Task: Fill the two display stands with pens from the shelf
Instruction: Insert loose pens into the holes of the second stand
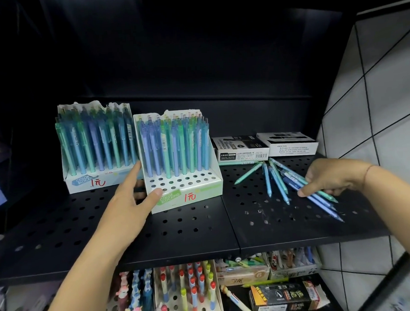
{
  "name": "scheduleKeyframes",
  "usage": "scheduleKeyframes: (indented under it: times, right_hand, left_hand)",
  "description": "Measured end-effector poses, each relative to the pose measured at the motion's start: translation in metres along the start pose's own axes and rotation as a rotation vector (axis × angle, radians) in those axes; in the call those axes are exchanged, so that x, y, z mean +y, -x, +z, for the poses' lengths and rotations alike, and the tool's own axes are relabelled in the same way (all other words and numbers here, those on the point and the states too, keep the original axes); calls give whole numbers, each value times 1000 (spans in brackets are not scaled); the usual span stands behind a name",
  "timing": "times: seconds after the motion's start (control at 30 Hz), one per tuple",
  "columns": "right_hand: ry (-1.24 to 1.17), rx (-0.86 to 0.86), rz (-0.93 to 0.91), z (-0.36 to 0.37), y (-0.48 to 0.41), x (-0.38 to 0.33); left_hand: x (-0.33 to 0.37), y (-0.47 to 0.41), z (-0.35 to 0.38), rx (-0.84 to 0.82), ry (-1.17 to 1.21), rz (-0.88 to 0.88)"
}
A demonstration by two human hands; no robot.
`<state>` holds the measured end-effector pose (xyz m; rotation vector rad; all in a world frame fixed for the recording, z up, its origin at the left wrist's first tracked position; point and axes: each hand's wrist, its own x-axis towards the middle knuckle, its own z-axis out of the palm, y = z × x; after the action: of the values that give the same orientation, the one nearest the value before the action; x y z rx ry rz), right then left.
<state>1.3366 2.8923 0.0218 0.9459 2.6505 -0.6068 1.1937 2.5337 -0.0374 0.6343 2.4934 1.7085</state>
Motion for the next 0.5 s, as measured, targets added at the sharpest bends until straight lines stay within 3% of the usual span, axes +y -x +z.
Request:
scheduleKeyframes:
  times: [0.27, 0.37, 0.43, 0.5]
  right_hand:
    - [-217, 144, -149, -9, 18, -21]
    - [-383, 268, -364, -8, 35, -55]
    - [-571, 241, -535, 2, 48, -89]
    - [-689, 161, -689, 19, 59, -124]
  left_hand:
    - [3, 2, 0, 36, -4, -3]
    - [13, 9, 2, 273, -36, 123]
    - [28, 19, 4, 404, -11, 265]
    - [42, 27, 11, 295, 56, 307]
